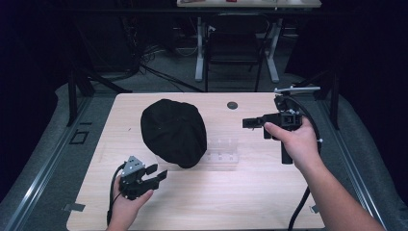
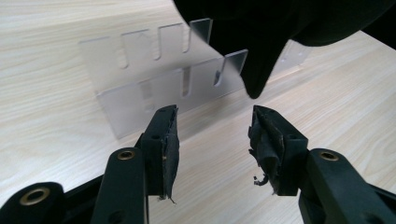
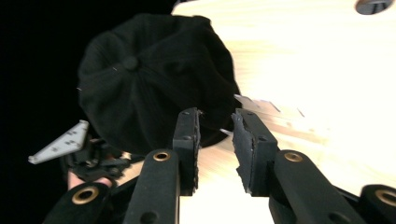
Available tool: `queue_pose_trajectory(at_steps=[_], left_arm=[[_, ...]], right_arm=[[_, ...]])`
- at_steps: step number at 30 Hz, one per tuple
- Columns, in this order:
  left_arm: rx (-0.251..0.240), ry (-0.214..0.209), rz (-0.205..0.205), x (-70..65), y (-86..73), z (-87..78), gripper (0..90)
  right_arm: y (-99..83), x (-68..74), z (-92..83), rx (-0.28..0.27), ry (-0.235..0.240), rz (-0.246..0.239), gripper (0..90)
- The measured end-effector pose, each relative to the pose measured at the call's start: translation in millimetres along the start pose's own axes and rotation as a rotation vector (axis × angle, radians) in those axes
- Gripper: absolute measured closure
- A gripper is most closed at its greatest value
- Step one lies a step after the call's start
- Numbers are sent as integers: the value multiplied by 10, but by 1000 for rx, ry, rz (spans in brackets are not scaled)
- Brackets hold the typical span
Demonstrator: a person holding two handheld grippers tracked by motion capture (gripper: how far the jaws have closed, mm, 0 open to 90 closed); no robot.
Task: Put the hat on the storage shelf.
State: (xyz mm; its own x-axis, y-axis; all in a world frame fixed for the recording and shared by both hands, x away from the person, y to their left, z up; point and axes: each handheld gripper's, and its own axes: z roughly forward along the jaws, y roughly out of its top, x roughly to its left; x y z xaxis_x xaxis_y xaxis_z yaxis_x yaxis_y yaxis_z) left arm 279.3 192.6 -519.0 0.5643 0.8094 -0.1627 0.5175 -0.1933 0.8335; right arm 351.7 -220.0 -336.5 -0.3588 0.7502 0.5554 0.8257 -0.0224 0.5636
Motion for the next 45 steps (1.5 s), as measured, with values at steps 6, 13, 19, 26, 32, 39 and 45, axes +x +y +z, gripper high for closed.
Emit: queue_pose_trajectory(at_steps=[6,13,19,26,32,39,45], left_arm=[[-9,10,-25,78,-91,-84,505],[-18,31,-46,150,-195,-96,500],[-6,35,-43,162,-247,-59,499],[8,38,-41,189,-296,-29,488],[17,42,-40,197,-325,-14,488],[20,40,-32,191,-330,-13,483],[16,44,-36,192,-342,-4,465]], right_arm=[[-109,-54,-26,-2,-17,-12,698],[-291,-113,-10,4,-64,-44,690],[-445,-218,35,5,-68,-47,682],[-632,-273,124,-8,-136,-104,635],[-865,-312,221,-19,-189,-157,576],[-1108,-404,309,-38,-235,-192,554],[-1298,-476,373,-48,-281,-222,552]])
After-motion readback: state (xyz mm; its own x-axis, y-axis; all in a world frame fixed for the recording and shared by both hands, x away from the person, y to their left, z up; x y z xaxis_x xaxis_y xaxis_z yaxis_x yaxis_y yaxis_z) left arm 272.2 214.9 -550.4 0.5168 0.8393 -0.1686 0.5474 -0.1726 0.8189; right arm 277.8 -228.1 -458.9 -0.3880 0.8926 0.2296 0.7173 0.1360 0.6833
